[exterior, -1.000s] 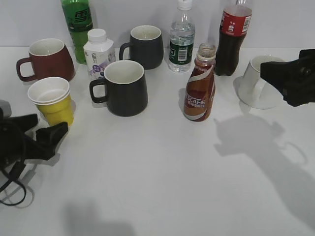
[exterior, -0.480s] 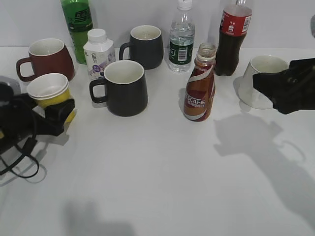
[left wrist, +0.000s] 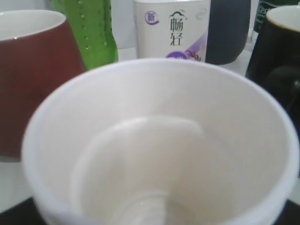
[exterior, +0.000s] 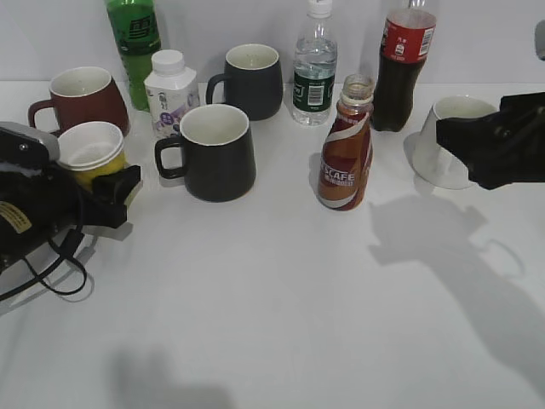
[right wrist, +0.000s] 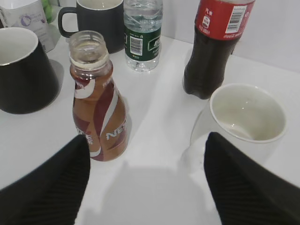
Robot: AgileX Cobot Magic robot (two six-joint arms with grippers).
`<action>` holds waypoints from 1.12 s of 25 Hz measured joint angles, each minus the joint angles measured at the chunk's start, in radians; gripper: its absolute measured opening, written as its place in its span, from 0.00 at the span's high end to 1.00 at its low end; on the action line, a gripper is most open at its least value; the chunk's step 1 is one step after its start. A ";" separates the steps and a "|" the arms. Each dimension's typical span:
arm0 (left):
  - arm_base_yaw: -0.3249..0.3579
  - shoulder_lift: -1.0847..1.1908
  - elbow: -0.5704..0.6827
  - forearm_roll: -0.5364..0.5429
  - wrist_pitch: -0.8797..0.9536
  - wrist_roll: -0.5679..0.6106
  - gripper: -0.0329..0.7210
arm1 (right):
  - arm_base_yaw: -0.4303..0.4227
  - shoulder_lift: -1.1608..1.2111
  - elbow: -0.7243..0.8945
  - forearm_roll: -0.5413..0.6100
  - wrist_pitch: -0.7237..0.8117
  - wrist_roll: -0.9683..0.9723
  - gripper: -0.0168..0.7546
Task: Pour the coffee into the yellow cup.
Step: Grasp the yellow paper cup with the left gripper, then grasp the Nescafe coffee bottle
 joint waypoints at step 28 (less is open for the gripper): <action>0.000 -0.265 0.204 0.337 0.001 -0.081 0.38 | 0.118 0.479 -0.001 -0.232 -0.586 0.212 0.20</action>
